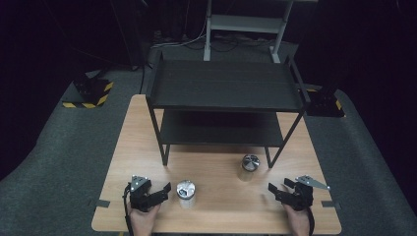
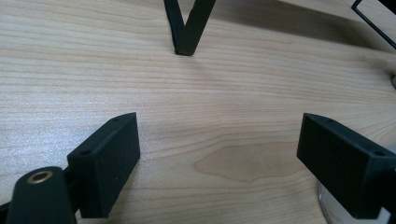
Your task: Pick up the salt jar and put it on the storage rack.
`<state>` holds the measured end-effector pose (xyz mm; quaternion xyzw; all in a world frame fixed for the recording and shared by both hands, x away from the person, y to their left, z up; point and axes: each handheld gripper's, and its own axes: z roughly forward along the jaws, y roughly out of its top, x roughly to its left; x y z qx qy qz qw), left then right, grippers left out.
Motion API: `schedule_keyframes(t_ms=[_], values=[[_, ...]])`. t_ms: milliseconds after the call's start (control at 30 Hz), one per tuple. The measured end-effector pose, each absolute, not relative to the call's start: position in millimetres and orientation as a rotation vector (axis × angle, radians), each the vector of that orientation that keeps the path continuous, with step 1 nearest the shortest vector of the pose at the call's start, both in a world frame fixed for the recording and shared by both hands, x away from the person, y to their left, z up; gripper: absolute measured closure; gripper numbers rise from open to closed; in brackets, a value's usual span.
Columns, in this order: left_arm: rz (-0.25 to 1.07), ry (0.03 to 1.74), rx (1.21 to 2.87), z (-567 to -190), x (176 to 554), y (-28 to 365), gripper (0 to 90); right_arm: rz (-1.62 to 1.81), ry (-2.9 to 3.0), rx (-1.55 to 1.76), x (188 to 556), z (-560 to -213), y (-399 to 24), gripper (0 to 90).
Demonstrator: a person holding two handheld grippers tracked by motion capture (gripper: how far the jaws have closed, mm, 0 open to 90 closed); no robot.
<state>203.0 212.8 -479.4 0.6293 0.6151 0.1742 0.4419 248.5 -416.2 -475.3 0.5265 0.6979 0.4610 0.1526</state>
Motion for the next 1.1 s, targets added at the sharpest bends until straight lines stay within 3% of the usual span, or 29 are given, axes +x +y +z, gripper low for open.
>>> schedule_keyframes(t_ms=[1100], values=[[0.415, 1.479, 1.596, -479, 209, 220, 10.9, 1.260, 1.941, 1.547, 249, -473, -402, 14.5]])
